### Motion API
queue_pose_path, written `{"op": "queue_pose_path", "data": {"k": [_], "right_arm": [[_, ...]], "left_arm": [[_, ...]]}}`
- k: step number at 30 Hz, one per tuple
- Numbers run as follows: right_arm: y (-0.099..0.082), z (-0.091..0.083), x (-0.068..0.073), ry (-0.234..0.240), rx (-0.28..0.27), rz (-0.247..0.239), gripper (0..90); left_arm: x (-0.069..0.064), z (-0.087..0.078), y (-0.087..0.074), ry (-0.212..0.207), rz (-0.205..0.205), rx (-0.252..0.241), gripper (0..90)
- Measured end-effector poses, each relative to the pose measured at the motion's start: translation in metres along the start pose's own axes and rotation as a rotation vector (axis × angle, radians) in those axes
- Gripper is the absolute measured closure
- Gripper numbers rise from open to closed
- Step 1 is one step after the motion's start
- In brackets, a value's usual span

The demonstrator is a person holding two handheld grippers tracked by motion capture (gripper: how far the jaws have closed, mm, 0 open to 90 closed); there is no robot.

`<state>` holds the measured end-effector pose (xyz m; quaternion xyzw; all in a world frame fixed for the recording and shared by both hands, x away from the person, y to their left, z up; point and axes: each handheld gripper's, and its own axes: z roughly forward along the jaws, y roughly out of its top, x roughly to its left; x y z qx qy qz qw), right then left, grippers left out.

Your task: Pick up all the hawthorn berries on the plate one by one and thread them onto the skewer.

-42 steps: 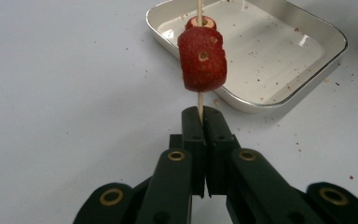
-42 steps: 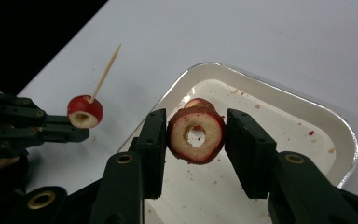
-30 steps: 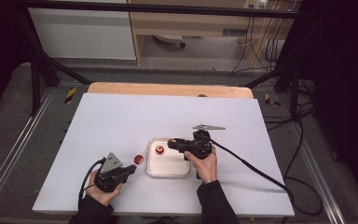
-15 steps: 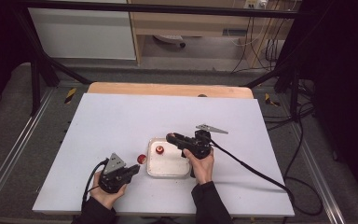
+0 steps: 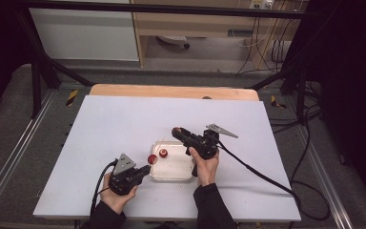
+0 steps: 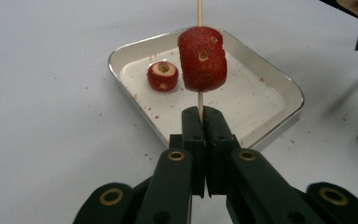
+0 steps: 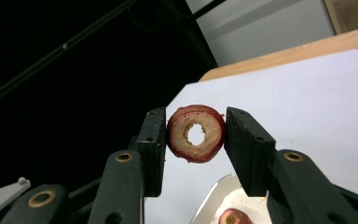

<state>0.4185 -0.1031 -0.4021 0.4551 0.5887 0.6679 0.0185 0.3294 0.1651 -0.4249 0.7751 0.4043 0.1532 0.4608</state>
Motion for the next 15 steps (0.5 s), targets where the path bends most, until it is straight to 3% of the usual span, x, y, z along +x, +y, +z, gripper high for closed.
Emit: {"op": "queue_pose_path", "data": {"k": [10,15], "right_arm": [[0.005,-0.001,0.001,0.008,-0.076,-0.005,59.8],[0.004,0.0,0.0,0.013,-0.086,-0.007,59.8]], "left_arm": [[-0.008,0.004,0.009,-0.015,-0.002,-0.008,88.1],[-0.01,0.006,0.014,-0.027,-0.005,-0.005,88.2]]}}
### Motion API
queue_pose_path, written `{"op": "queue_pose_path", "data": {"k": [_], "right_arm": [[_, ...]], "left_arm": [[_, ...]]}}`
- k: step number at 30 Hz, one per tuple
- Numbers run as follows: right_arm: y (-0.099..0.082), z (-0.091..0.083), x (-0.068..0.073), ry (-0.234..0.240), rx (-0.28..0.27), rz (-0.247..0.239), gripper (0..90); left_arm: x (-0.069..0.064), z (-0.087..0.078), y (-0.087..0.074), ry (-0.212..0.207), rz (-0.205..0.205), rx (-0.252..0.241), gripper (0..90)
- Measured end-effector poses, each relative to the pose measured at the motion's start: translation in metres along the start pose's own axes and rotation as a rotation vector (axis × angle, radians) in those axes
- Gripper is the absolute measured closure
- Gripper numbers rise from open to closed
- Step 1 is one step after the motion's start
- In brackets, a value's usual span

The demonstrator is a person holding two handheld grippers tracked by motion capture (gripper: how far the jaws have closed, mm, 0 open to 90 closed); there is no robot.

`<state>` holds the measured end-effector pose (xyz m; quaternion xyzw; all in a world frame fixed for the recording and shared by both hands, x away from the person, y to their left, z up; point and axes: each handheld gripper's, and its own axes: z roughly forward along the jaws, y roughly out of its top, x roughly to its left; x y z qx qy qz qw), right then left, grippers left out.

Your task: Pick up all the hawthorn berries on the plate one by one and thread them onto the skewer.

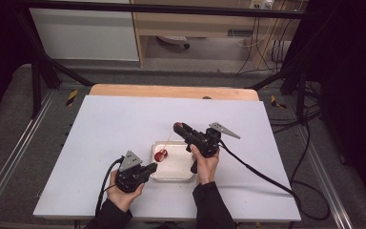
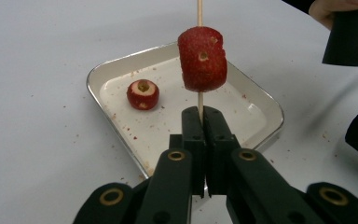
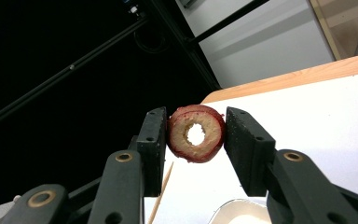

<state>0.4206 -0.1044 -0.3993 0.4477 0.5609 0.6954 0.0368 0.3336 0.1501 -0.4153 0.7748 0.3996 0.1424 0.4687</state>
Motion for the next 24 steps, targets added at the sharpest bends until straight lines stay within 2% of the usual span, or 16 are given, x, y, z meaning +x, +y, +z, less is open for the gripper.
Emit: {"op": "queue_pose_path", "data": {"k": [9,24], "right_arm": [[-0.0006,-0.0007,0.0008,0.005,-0.007,-0.002,59.8],[-0.0023,-0.001,0.0021,0.016,-0.005,0.002,59.9]], "left_arm": [[-0.0077,0.0056,0.0039,-0.015,0.004,-0.003,88.1],[-0.0054,0.0059,0.0036,-0.01,-0.013,-0.006,88.2]]}}
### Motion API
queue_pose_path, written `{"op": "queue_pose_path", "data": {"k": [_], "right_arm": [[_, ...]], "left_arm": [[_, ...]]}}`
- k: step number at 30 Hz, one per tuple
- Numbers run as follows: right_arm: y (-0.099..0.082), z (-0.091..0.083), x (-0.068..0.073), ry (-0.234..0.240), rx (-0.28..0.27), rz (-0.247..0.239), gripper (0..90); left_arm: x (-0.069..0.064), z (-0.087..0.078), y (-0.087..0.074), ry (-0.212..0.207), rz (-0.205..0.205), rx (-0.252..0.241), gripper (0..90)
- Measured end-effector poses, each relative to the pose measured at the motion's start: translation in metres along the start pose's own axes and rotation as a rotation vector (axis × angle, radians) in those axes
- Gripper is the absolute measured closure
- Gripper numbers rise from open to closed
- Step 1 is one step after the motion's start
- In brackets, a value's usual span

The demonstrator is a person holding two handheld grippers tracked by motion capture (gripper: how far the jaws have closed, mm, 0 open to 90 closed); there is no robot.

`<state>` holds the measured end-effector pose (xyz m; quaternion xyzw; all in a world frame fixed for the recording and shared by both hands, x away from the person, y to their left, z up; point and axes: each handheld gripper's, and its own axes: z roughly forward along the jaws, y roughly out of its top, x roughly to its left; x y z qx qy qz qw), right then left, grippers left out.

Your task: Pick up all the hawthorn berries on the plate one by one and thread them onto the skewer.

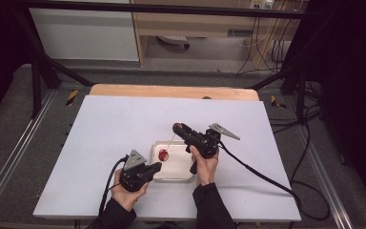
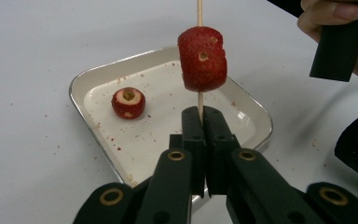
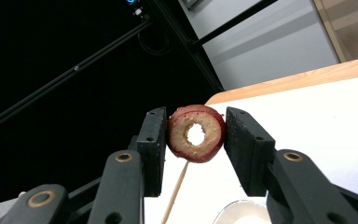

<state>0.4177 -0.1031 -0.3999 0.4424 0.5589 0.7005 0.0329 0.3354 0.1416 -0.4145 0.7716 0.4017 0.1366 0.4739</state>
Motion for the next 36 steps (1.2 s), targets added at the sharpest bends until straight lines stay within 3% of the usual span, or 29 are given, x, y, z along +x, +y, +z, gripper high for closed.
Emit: {"op": "queue_pose_path", "data": {"k": [11,18,25,31,36], "right_arm": [[-0.004,-0.001,0.002,0.006,-0.001,0.0,60.0],[-0.004,-0.001,0.001,-0.002,0.012,-0.033,60.2],[-0.009,-0.001,0.003,0.002,0.004,-0.048,60.8],[-0.006,-0.004,0.004,0.006,0.02,-0.051,61.0],[-0.005,-0.006,0.003,0.007,0.04,-0.023,61.1]], "left_arm": [[-0.003,0.005,0.001,0.005,-0.041,-0.007,88.2],[-0.007,-0.002,0.003,-0.006,-0.061,-0.025,88.2],[-0.01,0.006,0.004,0.001,-0.093,-0.025,88.3],[-0.009,0.009,0.004,0.017,-0.087,-0.026,88.3],[-0.011,0.009,0.003,0.018,-0.055,-0.022,88.4]]}}
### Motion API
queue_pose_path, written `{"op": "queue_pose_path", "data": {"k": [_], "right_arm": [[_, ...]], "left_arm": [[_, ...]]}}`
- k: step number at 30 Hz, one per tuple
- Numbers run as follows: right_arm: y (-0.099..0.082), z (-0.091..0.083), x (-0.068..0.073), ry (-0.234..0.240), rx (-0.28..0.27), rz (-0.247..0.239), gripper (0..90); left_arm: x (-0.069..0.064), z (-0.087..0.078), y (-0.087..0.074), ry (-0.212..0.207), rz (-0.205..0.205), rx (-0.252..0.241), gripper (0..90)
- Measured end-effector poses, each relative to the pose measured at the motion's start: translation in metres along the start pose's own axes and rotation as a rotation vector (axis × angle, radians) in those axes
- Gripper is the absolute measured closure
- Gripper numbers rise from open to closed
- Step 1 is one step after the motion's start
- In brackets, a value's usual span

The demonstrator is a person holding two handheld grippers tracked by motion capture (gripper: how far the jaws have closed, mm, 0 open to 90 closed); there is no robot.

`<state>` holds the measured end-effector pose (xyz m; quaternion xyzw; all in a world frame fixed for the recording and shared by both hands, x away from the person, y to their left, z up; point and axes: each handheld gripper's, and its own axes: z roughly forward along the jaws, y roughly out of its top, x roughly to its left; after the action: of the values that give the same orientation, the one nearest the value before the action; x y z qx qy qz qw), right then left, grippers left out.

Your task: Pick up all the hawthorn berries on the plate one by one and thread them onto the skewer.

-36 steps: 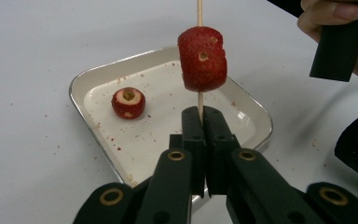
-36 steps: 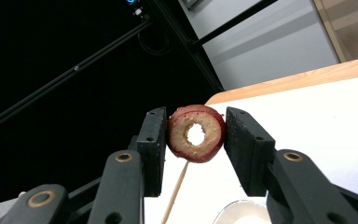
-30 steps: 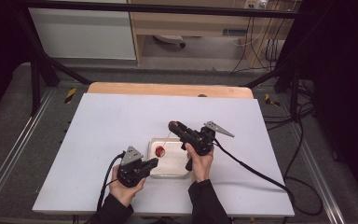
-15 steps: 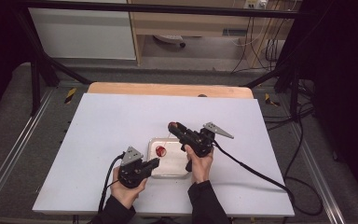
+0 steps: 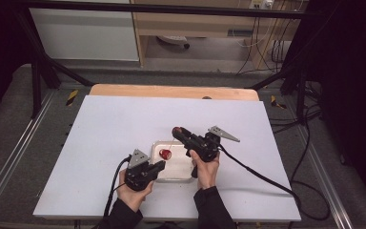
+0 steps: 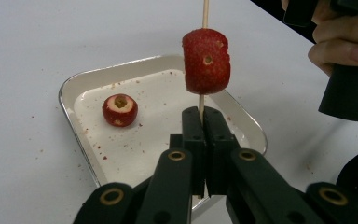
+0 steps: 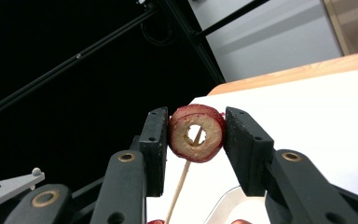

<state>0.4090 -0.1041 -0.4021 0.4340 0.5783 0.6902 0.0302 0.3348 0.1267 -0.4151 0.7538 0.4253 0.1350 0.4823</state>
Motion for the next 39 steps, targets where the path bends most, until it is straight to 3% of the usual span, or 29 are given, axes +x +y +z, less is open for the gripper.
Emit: {"op": "queue_pose_path", "data": {"k": [8,14,19,32,36,39], "right_arm": [[0.0011,-0.0009,-0.0011,0.009,0.017,0.041,61.3],[-0.0042,0.0009,-0.0007,0.029,-0.029,0.074,61.7],[-0.0039,0.0012,-0.0011,0.048,-0.033,0.093,61.8],[-0.0006,-0.0018,0.0013,0.05,-0.012,0.115,62.0],[-0.0004,-0.0021,0.0016,0.021,-0.018,0.075,62.1],[0.0018,-0.0024,0.0004,0.031,-0.007,0.078,62.1]], "left_arm": [[0.0058,-0.004,0.0,0.016,0.031,-0.008,88.4],[0.0018,-0.0031,-0.0031,0.019,0.035,-0.027,88.5],[0.0008,-0.002,-0.004,0.017,0.039,-0.029,88.5],[0.0003,-0.004,-0.0034,0.037,0.046,-0.059,88.6],[0.0003,-0.0059,-0.0021,0.034,0.048,-0.067,88.7],[0.0021,-0.0067,-0.0008,0.029,0.056,-0.068,88.6]]}}
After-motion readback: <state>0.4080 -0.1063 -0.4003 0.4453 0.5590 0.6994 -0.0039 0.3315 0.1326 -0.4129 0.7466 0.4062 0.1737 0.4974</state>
